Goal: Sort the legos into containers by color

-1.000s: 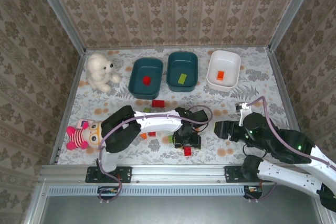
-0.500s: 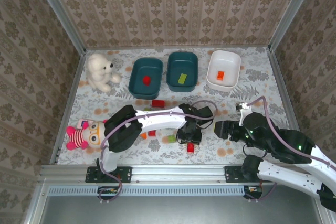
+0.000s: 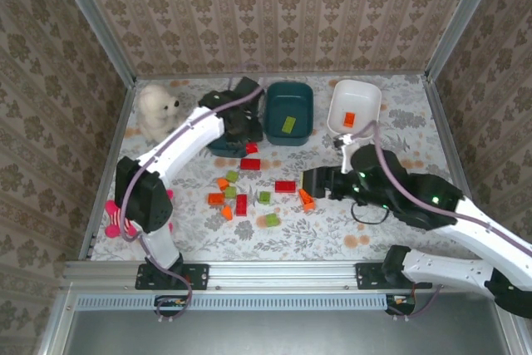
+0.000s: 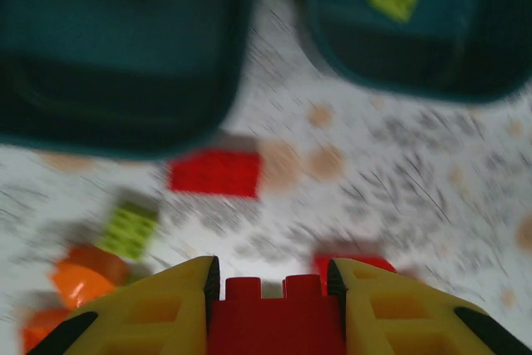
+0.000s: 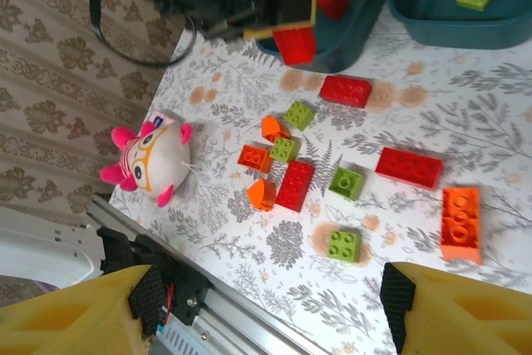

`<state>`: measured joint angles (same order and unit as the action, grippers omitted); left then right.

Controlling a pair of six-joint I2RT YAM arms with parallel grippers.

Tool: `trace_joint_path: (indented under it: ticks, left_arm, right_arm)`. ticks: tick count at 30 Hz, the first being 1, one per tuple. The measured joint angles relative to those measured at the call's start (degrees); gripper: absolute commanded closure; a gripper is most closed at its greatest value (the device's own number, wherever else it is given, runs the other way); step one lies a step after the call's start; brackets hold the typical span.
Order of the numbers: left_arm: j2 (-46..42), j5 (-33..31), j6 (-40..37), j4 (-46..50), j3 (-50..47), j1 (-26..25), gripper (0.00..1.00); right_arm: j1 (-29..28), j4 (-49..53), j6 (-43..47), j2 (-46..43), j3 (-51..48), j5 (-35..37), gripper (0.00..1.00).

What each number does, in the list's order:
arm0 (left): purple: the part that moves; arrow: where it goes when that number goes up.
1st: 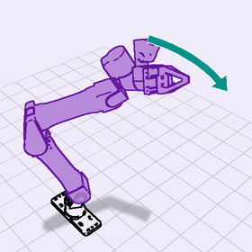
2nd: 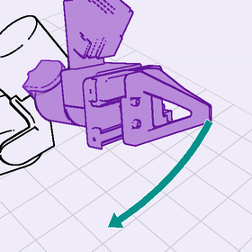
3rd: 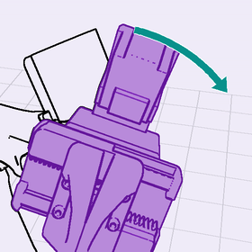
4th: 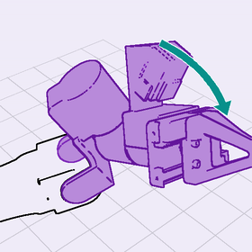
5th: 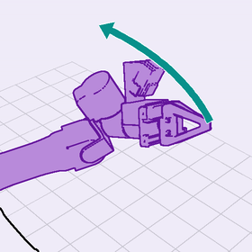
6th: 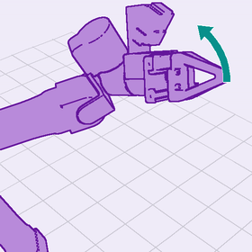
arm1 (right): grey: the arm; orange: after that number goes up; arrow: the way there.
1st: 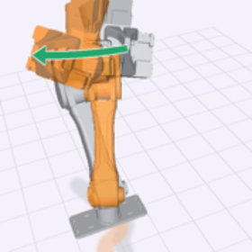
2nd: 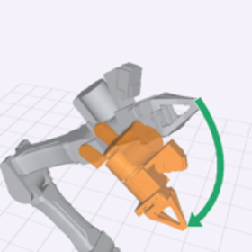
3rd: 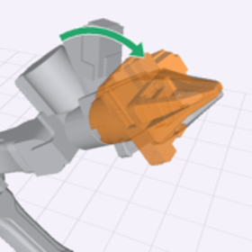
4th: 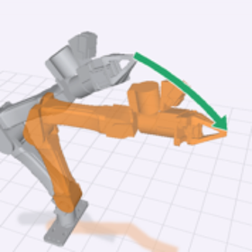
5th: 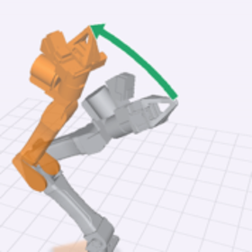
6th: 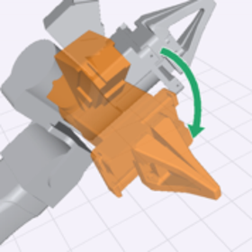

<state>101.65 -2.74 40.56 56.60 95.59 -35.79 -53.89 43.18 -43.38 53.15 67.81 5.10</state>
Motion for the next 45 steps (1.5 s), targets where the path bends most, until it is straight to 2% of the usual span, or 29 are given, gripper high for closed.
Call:
trace_joint_path:
  ticks: [4,9,16,24,36,45]
  left_arm:
    - [2.7,-1.8,-5.7,-1.4,1.2,6.2,0.68]
    - [9.6,-1.7,-11.0,-4.9,1.7,9.2,0.68]
    - [18.4,-0.9,-14.6,-6.8,4.4,9.2,0.67]
    - [22.6,0.4,-15.1,-8.0,8.1,9.2,0.64]
    - [24.0,3.6,-15.3,-8.2,8.7,9.1,0.43]
    - [23.3,3.7,-15.1,-6.8,9.6,9.1,0.35]
  right_arm:
    - [2.2,-2.6,0.9,3.8,0.0,-3.5,0.28]
    - [4.5,-4.3,1.4,5.1,0.1,-6.2,0.28]
    - [7.4,-4.4,1.4,5.1,0.1,-8.1,0.28]
    - [8.3,-4.4,1.2,5.1,0.1,-9.0,0.28]
    - [10.2,-3.9,1.2,6.6,0.1,-9.5,0.28]
    - [10.5,-1.9,2.4,8.4,0.4,-9.5,0.29]
